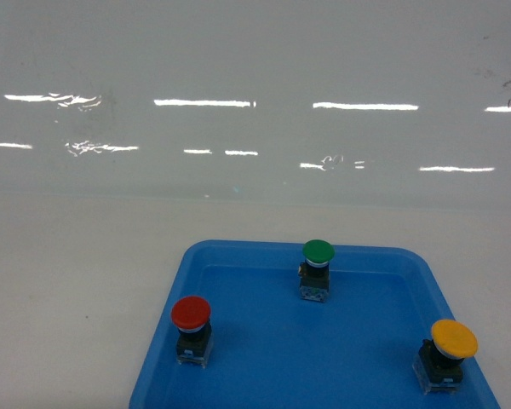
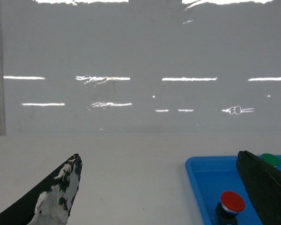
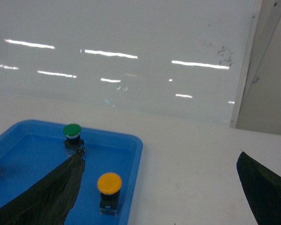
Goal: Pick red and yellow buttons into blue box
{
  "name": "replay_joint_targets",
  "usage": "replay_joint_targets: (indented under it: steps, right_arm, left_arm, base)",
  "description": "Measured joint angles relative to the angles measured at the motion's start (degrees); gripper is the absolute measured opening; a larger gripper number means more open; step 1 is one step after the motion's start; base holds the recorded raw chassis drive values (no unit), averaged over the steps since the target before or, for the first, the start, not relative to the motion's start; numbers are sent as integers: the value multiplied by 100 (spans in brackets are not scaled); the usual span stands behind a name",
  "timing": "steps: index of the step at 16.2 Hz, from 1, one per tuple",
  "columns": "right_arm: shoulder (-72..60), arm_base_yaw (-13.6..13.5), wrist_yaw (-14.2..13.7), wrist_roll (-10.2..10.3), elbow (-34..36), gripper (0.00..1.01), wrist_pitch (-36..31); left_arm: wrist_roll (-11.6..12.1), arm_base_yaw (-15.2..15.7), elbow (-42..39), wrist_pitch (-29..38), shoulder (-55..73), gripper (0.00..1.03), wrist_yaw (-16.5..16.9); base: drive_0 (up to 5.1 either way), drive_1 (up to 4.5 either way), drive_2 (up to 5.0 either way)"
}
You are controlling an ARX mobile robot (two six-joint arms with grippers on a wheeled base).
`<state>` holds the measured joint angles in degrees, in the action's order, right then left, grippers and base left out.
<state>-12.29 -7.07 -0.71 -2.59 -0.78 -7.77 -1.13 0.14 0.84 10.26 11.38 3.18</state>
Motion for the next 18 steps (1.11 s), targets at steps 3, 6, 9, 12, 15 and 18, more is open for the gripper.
replay_joint_targets:
  steps: [3, 6, 9, 12, 15, 18]
  right_arm:
    - [-2111, -184, 160, 0, -428, 98, -1176]
    - [-3847, -271, 179, -136, -944, 98, -2083]
    - [-5517, -304, 286, -195, -1646, 98, -2286]
    - [-7053, -470, 380, -256, -2494, 98, -2406]
    - [-6662, -492, 380, -308, -2181, 98, -2382]
    - [-7163, -439, 341, -356, -2142, 98, -2444]
  left_arm:
    - [0, -636, 258, 1397, 2190, 98, -46]
    - [-15, -909, 1021, 2406, 4260, 98, -17]
    - [-57, -1005, 1860, 2542, 6063, 98, -59]
    - [-46, -1174, 2671, 2378, 6990, 98, -66]
    - [-46, -1139, 2669, 2385, 6988, 98, -107]
    - [-46, -1174, 2669, 2382, 6988, 98, -74]
  base:
    - [0, 0, 0]
    - [0, 0, 0]
    - [0, 0, 0]
    - [0, 0, 0]
    - [0, 0, 0]
    - [0, 0, 0]
